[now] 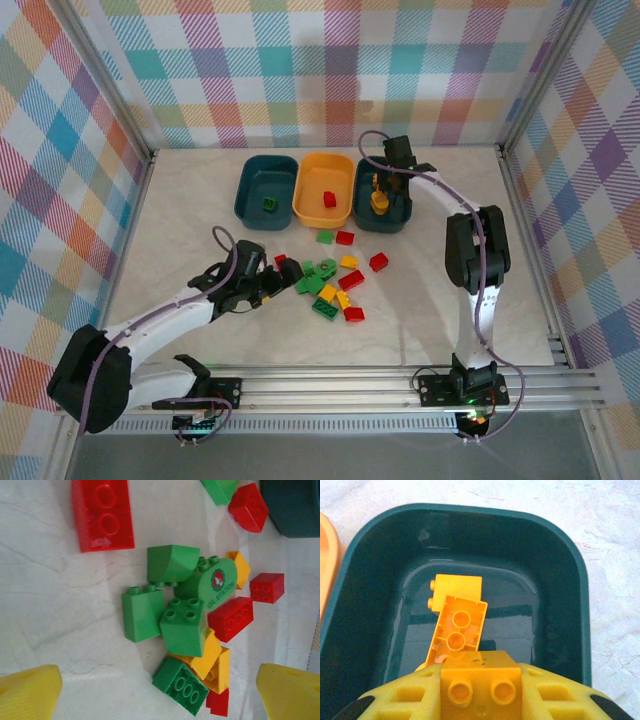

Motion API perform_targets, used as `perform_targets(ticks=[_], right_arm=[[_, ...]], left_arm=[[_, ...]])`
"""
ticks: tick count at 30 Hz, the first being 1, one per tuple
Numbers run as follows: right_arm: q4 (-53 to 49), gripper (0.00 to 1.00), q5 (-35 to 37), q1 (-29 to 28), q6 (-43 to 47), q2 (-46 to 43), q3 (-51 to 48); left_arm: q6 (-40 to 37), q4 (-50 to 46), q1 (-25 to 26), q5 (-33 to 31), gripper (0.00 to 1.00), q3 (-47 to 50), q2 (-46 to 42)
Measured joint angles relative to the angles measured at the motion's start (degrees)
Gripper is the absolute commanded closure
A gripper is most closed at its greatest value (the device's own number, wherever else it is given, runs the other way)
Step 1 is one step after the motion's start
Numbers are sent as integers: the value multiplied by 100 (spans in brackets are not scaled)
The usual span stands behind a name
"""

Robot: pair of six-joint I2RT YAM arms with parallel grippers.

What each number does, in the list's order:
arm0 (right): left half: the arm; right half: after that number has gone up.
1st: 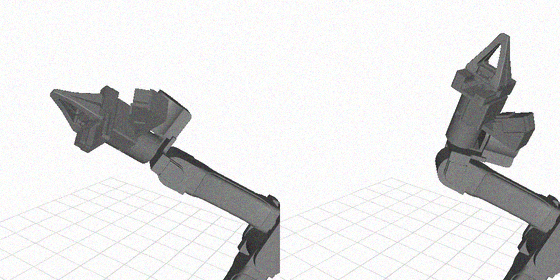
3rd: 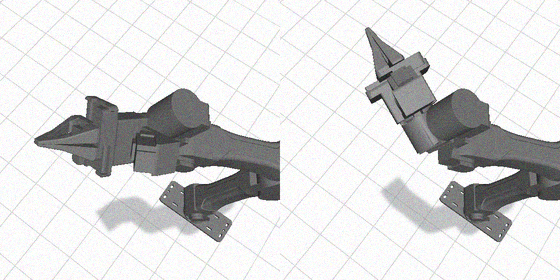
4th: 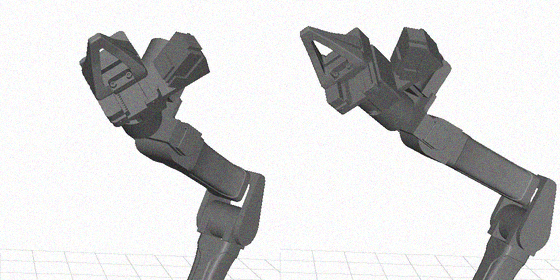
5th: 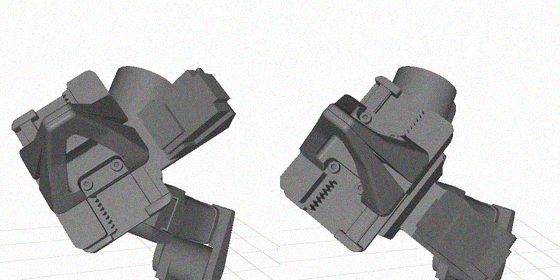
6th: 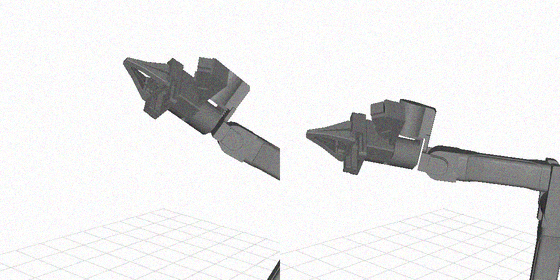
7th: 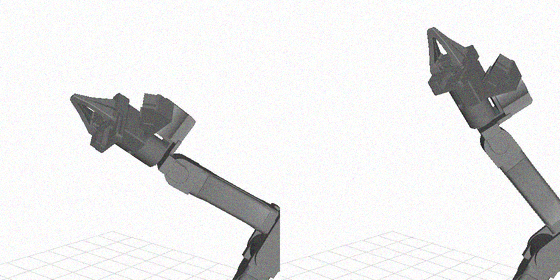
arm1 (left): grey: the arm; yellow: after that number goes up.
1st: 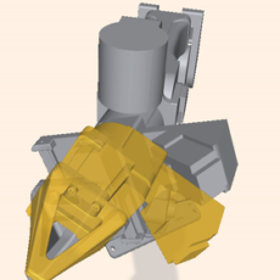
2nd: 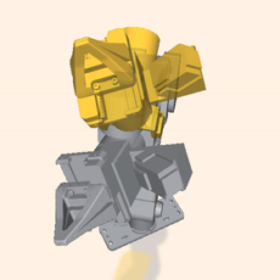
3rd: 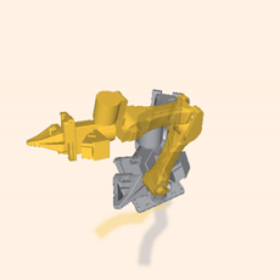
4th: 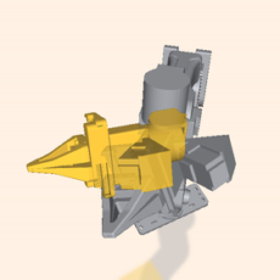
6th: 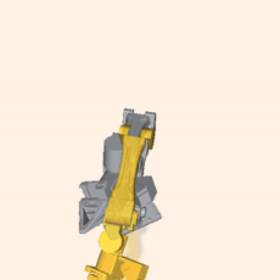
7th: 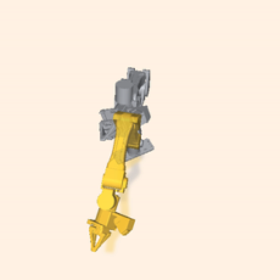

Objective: Sort the legos into containers by color

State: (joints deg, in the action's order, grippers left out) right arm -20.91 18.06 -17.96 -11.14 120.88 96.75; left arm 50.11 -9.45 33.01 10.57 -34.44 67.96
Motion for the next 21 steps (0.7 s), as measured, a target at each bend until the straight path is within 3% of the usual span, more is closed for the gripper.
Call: perform_targets(ticks=[5,11,16,21], right_arm=[[-127,64,116,-24,7,127,33],[-271,45,243,-39,59,160,33],[-212,42,256,-66,68,-28,-229],[-74,41,271,-227,-31,-1244,-1196]], left_arm=[[-155,-70,177,-42,1,-490,487],[-442,-581,623,-319,5,-1276,1119],[-839,-1064,1130,-691,20,-2041,1624],[-1257,-1443,1613,-1023,35,-2555,2000]])
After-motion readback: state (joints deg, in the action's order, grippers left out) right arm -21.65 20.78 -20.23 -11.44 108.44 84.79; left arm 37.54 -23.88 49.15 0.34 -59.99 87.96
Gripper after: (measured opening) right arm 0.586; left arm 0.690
